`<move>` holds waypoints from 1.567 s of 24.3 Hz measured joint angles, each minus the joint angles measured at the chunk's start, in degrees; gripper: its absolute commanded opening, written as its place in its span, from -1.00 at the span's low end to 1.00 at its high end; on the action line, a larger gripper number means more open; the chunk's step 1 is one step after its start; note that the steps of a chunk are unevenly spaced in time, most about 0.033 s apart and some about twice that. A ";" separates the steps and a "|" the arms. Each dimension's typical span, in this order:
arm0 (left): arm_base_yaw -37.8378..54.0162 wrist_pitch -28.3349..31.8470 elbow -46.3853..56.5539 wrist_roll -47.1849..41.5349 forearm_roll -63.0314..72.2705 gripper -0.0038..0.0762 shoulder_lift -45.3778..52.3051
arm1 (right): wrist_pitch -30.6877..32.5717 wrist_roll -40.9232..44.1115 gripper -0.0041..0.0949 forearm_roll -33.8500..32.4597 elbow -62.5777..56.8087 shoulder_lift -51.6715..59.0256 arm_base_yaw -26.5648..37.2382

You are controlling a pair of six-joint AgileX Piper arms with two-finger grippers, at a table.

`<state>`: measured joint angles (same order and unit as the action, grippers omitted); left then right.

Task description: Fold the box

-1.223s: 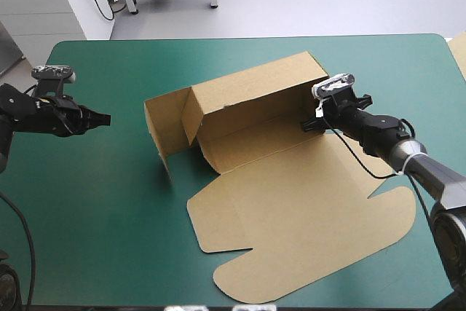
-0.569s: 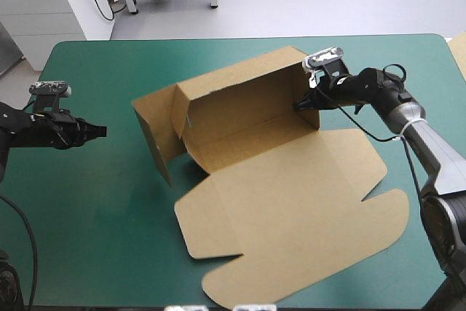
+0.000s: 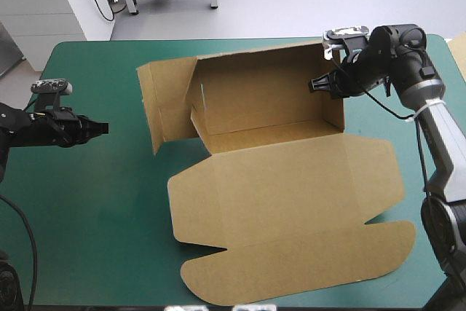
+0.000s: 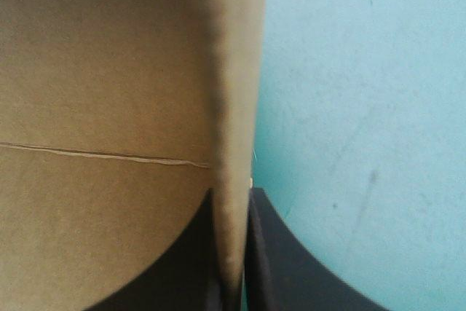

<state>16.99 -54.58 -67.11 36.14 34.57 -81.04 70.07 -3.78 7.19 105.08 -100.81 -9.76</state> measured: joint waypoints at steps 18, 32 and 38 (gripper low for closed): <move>0.00 0.01 0.06 -0.07 -0.21 -0.89 0.04 | -6.45 1.27 -0.44 -1.40 -10.82 -4.16 0.27; 0.00 -0.49 0.06 -0.64 -0.02 -0.89 0.04 | 0.46 2.52 0.45 -3.69 -1.79 -5.84 0.22; 0.00 -0.49 0.06 -0.64 -0.02 -0.89 0.04 | 0.75 2.63 0.45 -3.49 -1.45 -7.78 0.22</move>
<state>16.99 -55.07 -67.04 35.50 34.55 -81.00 70.83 -1.15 3.70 103.63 -108.59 -9.55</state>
